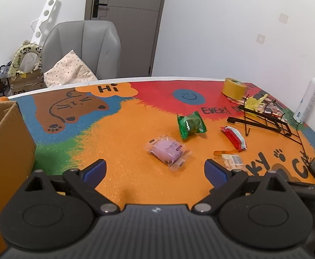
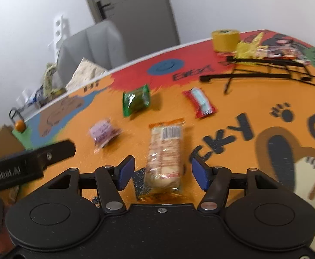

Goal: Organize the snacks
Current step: 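Grasp the pink wrapped snack with the left gripper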

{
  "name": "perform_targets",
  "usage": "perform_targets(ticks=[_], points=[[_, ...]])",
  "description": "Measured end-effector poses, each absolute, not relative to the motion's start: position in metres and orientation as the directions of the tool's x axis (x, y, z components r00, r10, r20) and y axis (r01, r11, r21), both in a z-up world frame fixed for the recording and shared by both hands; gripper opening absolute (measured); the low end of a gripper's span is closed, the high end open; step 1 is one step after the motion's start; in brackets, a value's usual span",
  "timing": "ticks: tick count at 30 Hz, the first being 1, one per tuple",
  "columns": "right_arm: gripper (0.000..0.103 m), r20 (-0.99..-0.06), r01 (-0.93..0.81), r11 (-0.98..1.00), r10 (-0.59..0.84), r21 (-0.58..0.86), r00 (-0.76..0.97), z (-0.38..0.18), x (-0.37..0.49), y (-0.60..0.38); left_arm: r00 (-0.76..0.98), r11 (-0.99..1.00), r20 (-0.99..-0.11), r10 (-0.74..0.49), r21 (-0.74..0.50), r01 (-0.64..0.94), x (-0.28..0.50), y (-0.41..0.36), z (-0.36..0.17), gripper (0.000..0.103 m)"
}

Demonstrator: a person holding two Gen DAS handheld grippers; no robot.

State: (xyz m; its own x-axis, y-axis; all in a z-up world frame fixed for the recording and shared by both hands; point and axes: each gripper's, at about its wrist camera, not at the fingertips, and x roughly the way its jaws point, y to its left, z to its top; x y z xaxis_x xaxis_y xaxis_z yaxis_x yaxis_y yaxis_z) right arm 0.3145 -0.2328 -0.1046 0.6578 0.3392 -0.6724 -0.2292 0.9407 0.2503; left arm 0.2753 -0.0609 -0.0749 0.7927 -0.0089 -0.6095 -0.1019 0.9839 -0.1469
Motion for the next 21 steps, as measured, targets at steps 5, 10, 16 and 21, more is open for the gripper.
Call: perform_targets(ticks=[5, 10, 16, 21], points=[[0.032, -0.671, -0.231, 0.948, 0.317, 0.217, 0.671, -0.109, 0.323, -0.228, 0.781, 0.985, -0.625, 0.003, -0.133, -0.110, 0.290, -0.061, -0.082, 0.096], [0.032, -0.653, -0.221, 0.942, 0.334, 0.252, 0.680, -0.111, 0.329, -0.239, 0.783, 0.988, -0.623, 0.007, -0.117, -0.101, 0.306, -0.064, -0.086, 0.096], [0.032, -0.643, -0.189, 0.942, 0.329, 0.278, 0.692, -0.113, 0.337, -0.251, 0.764, 0.993, -0.645, 0.006, -0.086, -0.080, 0.328, -0.073, -0.093, 0.096], [0.033, -0.636, -0.196, 0.938, 0.340, 0.287, 0.693, -0.114, 0.340, -0.254, 0.771, 0.994, -0.636, 0.020, -0.069, -0.083, 0.343, -0.081, -0.096, 0.096]])
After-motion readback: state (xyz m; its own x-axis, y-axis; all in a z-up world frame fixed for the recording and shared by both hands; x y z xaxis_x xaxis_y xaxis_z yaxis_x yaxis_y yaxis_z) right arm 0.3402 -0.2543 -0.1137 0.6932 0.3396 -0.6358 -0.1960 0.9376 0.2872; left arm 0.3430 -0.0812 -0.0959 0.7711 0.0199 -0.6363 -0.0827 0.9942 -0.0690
